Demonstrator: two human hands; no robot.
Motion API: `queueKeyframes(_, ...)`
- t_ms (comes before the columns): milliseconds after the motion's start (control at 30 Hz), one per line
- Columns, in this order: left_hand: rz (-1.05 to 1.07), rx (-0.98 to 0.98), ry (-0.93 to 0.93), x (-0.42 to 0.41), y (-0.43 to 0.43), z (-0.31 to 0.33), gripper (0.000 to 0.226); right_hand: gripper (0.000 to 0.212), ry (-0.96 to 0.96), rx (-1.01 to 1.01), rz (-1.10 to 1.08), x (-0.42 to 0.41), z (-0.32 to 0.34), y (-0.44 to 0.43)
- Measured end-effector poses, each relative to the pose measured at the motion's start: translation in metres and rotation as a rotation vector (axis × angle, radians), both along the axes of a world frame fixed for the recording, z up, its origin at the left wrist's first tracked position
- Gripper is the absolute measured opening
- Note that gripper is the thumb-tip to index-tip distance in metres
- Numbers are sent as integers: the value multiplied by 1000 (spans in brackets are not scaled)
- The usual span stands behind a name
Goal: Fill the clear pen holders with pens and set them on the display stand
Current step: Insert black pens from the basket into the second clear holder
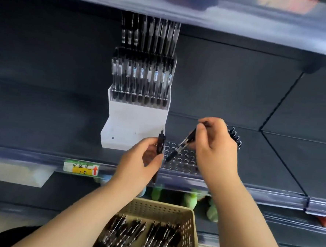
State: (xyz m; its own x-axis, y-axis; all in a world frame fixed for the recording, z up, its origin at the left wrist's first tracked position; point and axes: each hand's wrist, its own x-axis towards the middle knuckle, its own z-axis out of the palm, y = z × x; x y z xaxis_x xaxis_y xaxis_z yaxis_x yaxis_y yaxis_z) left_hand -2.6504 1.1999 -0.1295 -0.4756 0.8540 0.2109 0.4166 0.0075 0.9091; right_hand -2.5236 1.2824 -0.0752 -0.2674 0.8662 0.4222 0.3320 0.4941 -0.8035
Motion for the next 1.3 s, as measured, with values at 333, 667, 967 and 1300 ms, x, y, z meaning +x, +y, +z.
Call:
queueKeyframes(333, -153, 285, 8, -4, 75, 49, 37, 7, -179, 168, -138, 10, 35, 78)
queueKeyframes(667, -94, 226, -139, -8, 92, 29, 27, 14, -454, 214, -197, 11, 12, 93)
queueKeyframes(967, -66, 246, -172, -13, 91, 33, 28, 17, -460, 231, -191, 3, 6, 94)
queueKeyframes(1300, -60, 235, -165, -16, 91, 30, 28, 14, -534, 348, -186, -2, -2, 97)
